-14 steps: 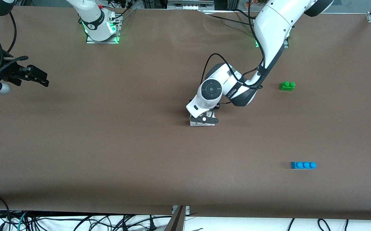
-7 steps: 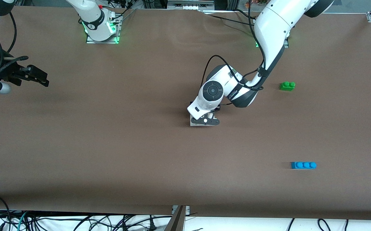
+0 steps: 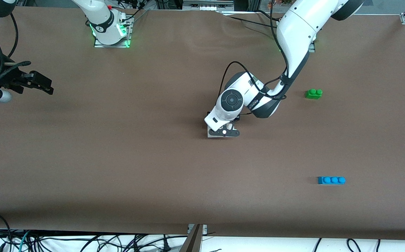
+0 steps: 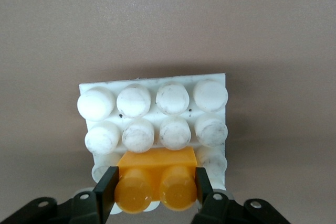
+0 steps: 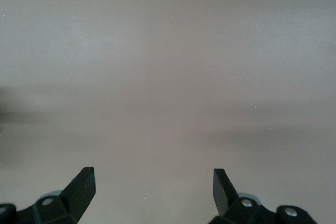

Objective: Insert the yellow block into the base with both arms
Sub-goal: 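Lower and press the yellow brick onto the base plate studs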

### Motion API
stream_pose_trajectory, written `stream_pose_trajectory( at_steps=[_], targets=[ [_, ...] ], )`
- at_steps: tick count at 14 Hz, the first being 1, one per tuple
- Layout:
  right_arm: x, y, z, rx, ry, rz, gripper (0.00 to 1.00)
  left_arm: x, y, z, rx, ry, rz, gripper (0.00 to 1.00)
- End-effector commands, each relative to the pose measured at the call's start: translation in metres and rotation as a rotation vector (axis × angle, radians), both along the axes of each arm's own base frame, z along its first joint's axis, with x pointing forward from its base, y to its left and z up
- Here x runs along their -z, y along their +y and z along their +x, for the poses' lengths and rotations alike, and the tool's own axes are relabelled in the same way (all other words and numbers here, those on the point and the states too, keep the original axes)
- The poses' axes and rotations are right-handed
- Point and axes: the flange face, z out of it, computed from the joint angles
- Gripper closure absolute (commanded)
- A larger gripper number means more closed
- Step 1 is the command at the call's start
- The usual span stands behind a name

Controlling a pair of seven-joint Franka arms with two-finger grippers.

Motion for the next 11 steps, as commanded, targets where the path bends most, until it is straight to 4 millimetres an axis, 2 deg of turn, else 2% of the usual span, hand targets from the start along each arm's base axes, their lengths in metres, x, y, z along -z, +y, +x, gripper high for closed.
stream_pose_trajectory(
  at_steps=[1, 3, 4, 7, 8, 10, 11],
  targets=[
    [-0.0038, -0.0015, 0.0005, 0.000, 0.002, 0.018, 0.01, 0.0042, -0.0046, -0.0026, -0.023, 0.008, 0.012, 0.57],
    [-0.0038, -0.0015, 0.0005, 0.000, 0.002, 0.018, 0.01, 0.0040, -0.0052, -0.0040, -0.024, 0.012, 0.013, 0.52],
    [-0.0038, -0.0017, 0.0006, 0.000, 0.002, 0.017, 0.01, 0.0039, -0.0054, -0.0041, -0.029, 0.015, 0.011, 0.46],
    [-0.0037, -0.0015, 0.0004, 0.000, 0.004, 0.018, 0.01, 0.0040, -0.0053, -0.0043, -0.046, 0.016, 0.016, 0.37],
    [-0.0037, -0.0017, 0.0004, 0.000, 0.003, 0.017, 0.01, 0.0042, -0.0052, -0.0044, -0.046, 0.018, 0.017, 0.30],
    [-0.0036, -0.0015, 0.0002, 0.000, 0.005, 0.018, 0.01, 0.0046, -0.0058, -0.0054, -0.046, 0.020, 0.016, 0.26],
    [-0.0036, -0.0015, 0.0002, 0.000, 0.005, 0.018, 0.01, 0.0047, -0.0057, -0.0056, -0.047, 0.021, 0.017, 0.00]
  ],
)
